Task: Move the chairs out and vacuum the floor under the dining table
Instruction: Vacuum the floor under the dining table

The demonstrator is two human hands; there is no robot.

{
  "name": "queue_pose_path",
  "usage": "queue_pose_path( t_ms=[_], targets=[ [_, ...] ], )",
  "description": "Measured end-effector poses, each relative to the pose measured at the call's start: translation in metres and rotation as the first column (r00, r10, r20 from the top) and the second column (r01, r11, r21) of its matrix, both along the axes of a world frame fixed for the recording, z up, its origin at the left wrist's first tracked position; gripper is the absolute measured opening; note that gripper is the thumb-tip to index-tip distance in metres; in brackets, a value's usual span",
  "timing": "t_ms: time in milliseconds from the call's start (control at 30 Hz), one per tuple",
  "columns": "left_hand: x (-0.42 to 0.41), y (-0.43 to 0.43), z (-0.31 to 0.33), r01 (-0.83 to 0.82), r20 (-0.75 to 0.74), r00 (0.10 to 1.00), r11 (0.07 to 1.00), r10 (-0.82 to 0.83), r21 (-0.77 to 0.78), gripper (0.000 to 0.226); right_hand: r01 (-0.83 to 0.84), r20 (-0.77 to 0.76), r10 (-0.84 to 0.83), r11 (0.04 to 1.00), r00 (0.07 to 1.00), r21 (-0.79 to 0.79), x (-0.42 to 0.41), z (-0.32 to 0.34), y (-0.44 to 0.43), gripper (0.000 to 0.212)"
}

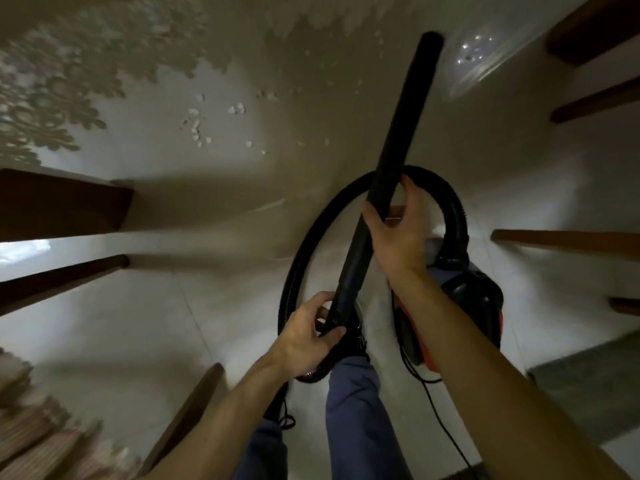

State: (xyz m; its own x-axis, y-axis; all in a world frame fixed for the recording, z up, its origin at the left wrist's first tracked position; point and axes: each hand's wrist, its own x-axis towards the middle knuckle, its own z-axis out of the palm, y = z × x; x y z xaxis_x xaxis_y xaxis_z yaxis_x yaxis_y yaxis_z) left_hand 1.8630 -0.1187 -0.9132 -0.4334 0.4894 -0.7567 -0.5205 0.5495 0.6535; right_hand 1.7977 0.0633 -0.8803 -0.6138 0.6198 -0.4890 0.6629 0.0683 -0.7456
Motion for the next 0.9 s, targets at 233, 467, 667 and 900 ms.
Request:
queue_pose_path(
  t_ms=[233, 467, 667, 900],
  targets=[
    [0.009, 0.015, -0.011, -0.402, 0.170, 0.898, 0.914, 0.405, -0.057, 0.044, -0.648, 0.227, 0.679, 0.734, 0.698, -0.205, -0.047, -0.037, -0.007, 0.091],
    [0.016, 0.006, 0.004, -0.534, 0.149, 0.833, 0.845, 0.532, -0.031, 0.086, -0.737, 0.074, 0.784, 0.607, 0.616, -0.298, -0.049, -0.049, -0.029, 0.084],
    [0.021, 0.006, 0.025, -0.487, 0.066, 0.873, 0.869, 0.483, 0.084, 0.099, -0.654, 0.062, 0.697, 0.696, 0.714, -0.299, -0.038, -0.059, -0.037, 0.071],
    [0.046, -0.002, 0.026, -0.518, 0.119, 0.854, 0.850, 0.507, 0.096, 0.082, -0.597, 0.086, 0.759, 0.571, 0.645, -0.564, -0.001, -0.053, -0.037, 0.087]
  ],
)
